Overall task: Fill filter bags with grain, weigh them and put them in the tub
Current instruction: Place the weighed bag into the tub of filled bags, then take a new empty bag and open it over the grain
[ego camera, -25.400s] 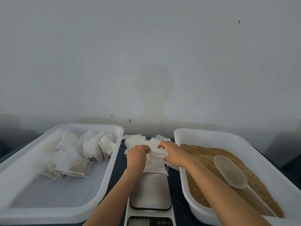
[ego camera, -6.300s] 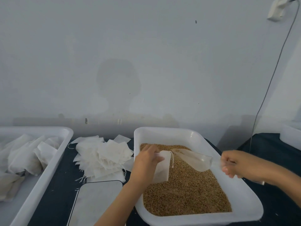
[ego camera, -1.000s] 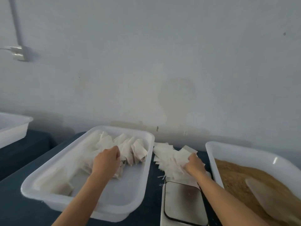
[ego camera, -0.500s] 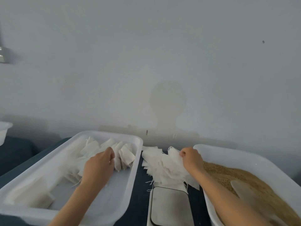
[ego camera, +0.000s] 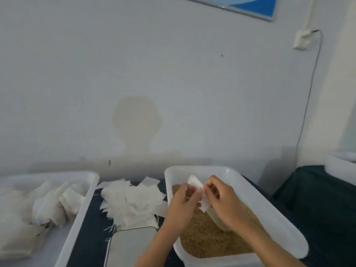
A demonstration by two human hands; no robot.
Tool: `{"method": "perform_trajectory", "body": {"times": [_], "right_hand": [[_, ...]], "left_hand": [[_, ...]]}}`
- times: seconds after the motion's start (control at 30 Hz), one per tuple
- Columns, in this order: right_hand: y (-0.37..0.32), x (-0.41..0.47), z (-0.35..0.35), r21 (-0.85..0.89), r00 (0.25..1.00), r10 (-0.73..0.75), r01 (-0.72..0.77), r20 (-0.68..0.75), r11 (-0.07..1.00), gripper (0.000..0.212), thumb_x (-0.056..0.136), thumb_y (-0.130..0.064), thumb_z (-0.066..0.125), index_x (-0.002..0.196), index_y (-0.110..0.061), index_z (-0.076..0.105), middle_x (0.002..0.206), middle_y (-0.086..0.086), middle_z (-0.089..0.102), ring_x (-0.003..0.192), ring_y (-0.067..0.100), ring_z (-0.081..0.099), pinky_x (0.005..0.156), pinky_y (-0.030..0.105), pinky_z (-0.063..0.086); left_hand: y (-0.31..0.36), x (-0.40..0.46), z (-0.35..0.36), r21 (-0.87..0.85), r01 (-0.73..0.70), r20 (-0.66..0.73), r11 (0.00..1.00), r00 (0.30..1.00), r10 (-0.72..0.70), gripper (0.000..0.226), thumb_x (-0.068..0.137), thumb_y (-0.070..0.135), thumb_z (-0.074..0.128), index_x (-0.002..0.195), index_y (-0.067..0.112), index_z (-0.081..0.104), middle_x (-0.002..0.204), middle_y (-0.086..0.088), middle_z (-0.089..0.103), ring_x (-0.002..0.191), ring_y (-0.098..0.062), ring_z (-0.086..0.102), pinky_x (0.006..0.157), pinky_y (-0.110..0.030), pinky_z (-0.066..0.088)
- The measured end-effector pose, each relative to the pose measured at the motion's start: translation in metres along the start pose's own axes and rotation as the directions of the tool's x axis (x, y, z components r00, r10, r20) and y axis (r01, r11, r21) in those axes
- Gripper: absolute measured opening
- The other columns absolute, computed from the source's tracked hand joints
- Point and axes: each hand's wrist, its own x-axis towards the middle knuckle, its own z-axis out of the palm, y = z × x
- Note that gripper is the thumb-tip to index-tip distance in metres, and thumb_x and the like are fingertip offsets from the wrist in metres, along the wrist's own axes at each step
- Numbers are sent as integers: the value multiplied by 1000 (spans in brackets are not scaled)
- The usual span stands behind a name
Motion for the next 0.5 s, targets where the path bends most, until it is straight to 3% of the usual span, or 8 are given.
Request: {"method": "perform_trajectory", "body": {"times": [0.07,0.17,0.3,0.4,0.5], "right_hand": [[11,-12,-2,-42,998,25,-23,51,999,20,94,-21,52,76,-29,51,72,-13,58,65,0,55,59,13,45],[26,-22,-3,-13,979,99,-98,180,995,16,95,-15,51,81,-22,54,80,-5,60,70,2,58,66,14,48],[36,-25,-7,267,925,242,-322,294,908,22,98,-11,43,90,7,53,80,8,59,64,9,60,60,16,48],[36,-23,-6,360,906,242,-367,348,858,23,99,-8,40,88,4,57,74,9,61,64,15,62,60,21,52],[34,-24,-5,384,905,223,-363,363,849,25,98,-5,41,77,-3,55,68,6,60,61,15,61,58,21,50]], "left_hand": [[-11,4,19,10,30,36,1000,999,-30,21,94,34,52,86,15,55,85,-1,65,77,-13,66,64,-22,53],[-26,6,31,59,62,81,996,994,-67,23,96,31,51,82,13,54,79,-1,65,70,-11,65,60,-20,52],[-33,11,30,53,97,132,994,986,-104,24,97,21,48,77,12,57,70,0,68,64,-13,67,61,-22,53],[-34,11,30,27,89,170,996,981,-92,33,98,29,47,71,16,59,65,1,66,66,-19,67,67,-31,57],[-36,7,29,53,54,142,997,988,-61,37,98,27,46,64,23,57,61,5,63,63,-14,63,63,-30,55]]}}
